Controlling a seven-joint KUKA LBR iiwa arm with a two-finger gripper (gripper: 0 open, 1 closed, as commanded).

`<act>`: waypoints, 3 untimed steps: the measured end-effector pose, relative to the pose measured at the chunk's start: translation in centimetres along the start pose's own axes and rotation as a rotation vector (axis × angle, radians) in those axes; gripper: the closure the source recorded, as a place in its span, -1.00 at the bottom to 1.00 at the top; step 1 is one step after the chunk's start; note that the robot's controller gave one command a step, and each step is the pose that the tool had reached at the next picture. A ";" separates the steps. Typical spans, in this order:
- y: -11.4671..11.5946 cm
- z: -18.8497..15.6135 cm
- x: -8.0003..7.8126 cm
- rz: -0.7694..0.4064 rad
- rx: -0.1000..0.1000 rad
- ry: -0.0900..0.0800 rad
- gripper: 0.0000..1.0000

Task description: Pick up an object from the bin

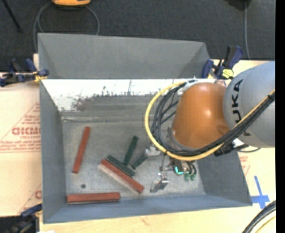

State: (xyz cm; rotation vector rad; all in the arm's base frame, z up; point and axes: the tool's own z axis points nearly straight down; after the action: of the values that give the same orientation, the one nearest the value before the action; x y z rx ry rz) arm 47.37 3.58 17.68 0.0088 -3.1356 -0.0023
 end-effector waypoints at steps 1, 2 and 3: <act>0.0 -0.4 -0.2 0.001 0.000 -0.008 -1.00; 1.4 8.9 -1.6 -0.059 0.003 -0.008 1.00; 1.7 8.6 -2.5 -0.057 -0.002 -0.050 -1.00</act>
Offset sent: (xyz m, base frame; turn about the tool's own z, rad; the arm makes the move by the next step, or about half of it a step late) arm 0.0097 0.0164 -0.1009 -0.0613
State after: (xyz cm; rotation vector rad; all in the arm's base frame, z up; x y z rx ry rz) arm 49.82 5.27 9.02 0.0995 -3.1837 -0.0065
